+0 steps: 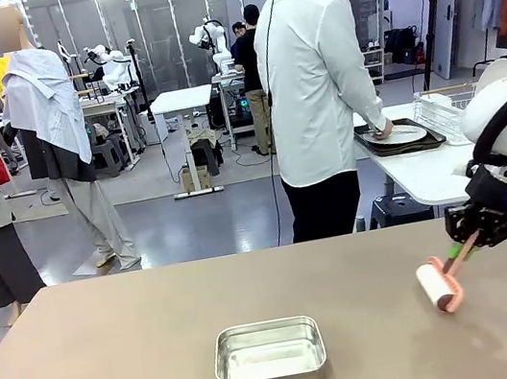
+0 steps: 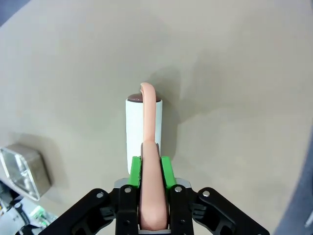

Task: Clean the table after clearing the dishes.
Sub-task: When the right (or left) Handle tray is removed, use the right hand (or left hand) to clean the right (or left) side of the table with the Lint Roller.

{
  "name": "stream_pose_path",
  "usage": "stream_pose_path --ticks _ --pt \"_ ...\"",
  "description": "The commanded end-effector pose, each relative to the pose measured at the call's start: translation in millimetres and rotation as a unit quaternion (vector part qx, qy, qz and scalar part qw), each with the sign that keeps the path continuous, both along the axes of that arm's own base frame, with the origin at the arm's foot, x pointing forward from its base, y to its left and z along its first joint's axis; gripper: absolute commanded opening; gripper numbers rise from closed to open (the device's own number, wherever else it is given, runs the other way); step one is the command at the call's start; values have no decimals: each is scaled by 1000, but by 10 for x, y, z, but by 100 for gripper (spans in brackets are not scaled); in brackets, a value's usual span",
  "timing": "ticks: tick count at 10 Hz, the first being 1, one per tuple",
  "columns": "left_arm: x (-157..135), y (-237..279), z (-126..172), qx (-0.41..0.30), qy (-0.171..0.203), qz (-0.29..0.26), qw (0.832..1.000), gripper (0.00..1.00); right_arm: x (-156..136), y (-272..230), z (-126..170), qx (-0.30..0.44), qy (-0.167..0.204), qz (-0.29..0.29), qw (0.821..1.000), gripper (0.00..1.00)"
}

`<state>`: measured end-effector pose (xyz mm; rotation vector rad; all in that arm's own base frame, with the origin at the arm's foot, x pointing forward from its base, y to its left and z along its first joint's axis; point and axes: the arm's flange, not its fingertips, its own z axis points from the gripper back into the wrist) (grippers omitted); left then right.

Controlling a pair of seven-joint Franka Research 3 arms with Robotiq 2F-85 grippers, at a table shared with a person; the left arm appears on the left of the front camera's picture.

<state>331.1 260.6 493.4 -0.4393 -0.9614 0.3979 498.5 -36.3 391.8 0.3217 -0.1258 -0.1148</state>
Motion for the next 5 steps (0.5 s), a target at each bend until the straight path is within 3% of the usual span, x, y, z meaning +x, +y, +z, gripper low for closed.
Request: stream_pose_path --ticks 1,3,5 --pt "-17 14 32 -1 2 -6 1000 100 -1 -257 -292 -109 34 -29 993 20" --pt "-17 14 32 -1 2 -6 1000 100 33 -303 -209 -191 56 -60 978 20" --pt "-17 14 32 -1 2 -6 1000 100 56 -314 -150 -240 52 -81 966 20"
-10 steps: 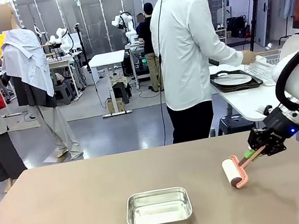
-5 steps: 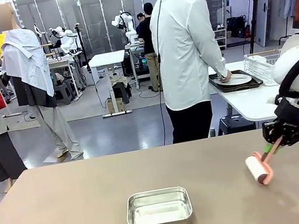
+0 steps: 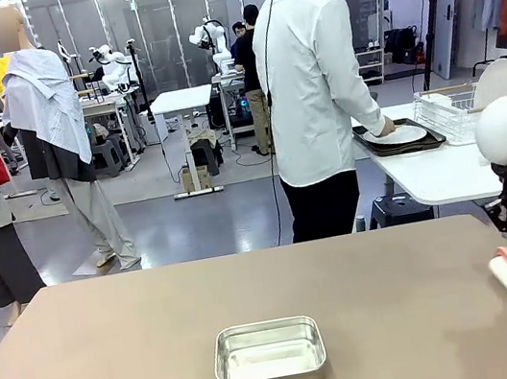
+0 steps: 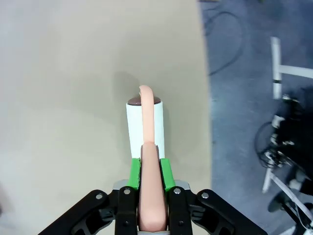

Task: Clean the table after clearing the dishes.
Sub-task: When the right (or left) Handle tray is removed, use the right hand (or left hand) to clean the right (or left) side of the table with the Lint Roller.

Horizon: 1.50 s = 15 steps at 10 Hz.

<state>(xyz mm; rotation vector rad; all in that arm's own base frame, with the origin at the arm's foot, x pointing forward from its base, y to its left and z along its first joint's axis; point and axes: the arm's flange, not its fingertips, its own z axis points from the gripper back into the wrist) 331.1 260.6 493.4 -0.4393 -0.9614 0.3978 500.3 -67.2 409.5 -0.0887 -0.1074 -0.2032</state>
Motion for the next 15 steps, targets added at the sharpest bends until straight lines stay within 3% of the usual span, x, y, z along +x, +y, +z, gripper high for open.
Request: stream_pose_path --ticks 1,3,8,10,11,15 --pt "-17 14 32 -1 2 -6 1000 100 27 29 -290 -40 12 -29 999 20" --pt "-17 14 32 -1 2 -6 1000 100 -93 132 -69 -10 -18 -5 1000 20" --pt "-17 14 32 -1 2 -6 1000 100 -595 251 495 -59 -56 9 997 20" --pt "-17 14 32 -1 2 -6 1000 100 -576 304 411 -30 -48 5 998 20" --pt "-17 14 32 -1 2 -6 1000 100 -543 226 545 -43 -52 18 998 20" --pt "-17 14 32 -1 2 -6 1000 100 -543 226 545 -43 -52 18 998 20"
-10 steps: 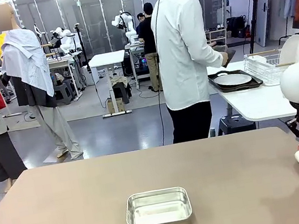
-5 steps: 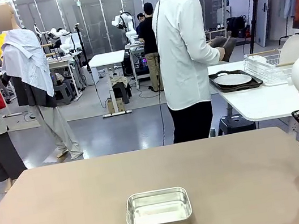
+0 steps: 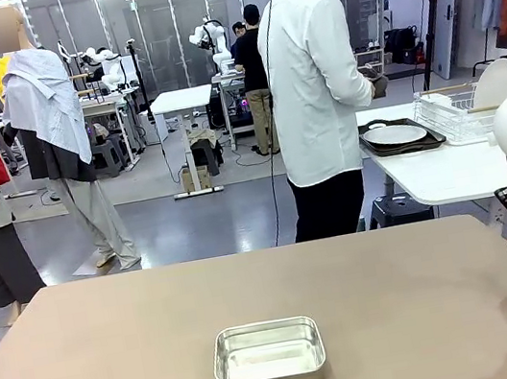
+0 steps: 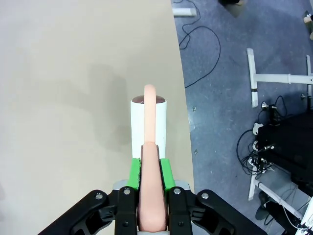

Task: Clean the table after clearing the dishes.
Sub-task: When the right (or left) Handle tray is removed, use the right hand (or left hand) to clean the right (or left) side of the table with the Lint Roller, then place the Lint Roller back on top of the Airtight Container.

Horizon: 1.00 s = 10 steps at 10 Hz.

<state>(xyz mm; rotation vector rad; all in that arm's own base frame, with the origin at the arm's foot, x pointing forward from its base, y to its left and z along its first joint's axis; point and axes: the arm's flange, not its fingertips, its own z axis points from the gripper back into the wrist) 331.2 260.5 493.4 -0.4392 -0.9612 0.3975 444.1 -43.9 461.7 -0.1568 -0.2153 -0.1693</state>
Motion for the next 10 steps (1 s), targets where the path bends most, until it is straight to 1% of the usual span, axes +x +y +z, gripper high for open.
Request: stream_pose_path --ticks 1,10 --pt "-18 15 32 -1 2 -6 1000 100 20 -7 24 -3 -3 1 1000 20" --pt "-18 15 32 -1 2 -6 1000 100 20 -7 24 -3 -3 1 1000 20"
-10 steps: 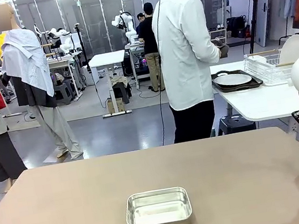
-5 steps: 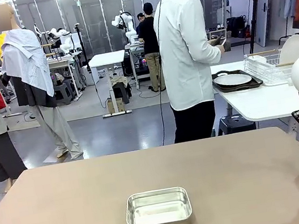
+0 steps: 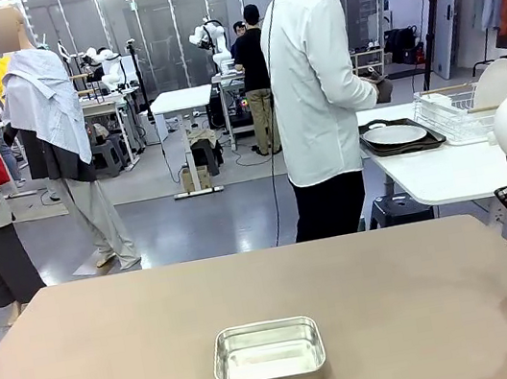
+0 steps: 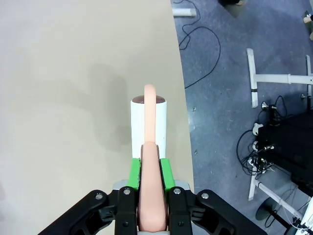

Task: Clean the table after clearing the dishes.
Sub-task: Place the Lint Roller back on top of the Airtight Container.

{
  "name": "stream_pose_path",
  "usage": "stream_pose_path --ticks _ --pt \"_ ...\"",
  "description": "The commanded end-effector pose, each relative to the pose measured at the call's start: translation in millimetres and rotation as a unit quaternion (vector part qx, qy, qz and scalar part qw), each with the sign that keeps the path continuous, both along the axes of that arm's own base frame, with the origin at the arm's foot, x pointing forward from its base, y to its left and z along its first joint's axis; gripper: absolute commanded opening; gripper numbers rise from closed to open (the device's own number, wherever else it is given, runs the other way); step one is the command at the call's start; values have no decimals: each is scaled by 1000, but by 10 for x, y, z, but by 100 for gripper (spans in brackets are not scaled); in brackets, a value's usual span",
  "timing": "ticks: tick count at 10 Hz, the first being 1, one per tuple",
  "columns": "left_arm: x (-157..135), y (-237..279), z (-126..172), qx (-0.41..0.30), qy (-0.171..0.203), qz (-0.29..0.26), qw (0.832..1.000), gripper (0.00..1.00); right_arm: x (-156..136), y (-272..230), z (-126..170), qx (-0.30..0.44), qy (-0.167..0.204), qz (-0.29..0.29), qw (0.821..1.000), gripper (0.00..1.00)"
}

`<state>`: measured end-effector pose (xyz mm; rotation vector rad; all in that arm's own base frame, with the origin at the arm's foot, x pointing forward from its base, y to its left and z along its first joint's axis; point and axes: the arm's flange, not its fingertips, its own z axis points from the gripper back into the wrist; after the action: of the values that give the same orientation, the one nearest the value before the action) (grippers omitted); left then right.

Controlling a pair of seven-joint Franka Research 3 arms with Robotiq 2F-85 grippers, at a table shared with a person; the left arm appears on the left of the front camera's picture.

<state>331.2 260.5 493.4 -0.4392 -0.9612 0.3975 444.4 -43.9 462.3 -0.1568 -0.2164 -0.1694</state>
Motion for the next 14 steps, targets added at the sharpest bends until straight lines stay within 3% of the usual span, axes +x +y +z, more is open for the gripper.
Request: stream_pose_path --ticks 1,2,3,6,8,11,13,14 --pt "-18 15 32 -1 2 -6 1000 100 0 0 0 0 0 0 1000 20" --pt "-18 15 32 -1 2 -6 1000 100 -124 178 270 -7 -45 60 997 20" --pt "-18 15 32 -1 2 -6 1000 100 -230 402 481 14 -65 133 989 20" --pt "-18 15 32 -1 2 -6 1000 100 -570 1312 832 4 -103 325 940 20" --pt "-18 15 32 -1 2 -6 1000 100 -729 2117 944 -34 -105 449 887 20" --pt "-18 15 32 -1 2 -6 1000 100 -933 3319 988 -91 -79 614 780 20" --pt "-18 15 32 -1 2 -6 1000 100 -1169 3826 859 -132 -63 675 723 20" --pt "-18 15 32 -1 2 -6 1000 100 -1281 3956 824 -140 -63 692 706 20"
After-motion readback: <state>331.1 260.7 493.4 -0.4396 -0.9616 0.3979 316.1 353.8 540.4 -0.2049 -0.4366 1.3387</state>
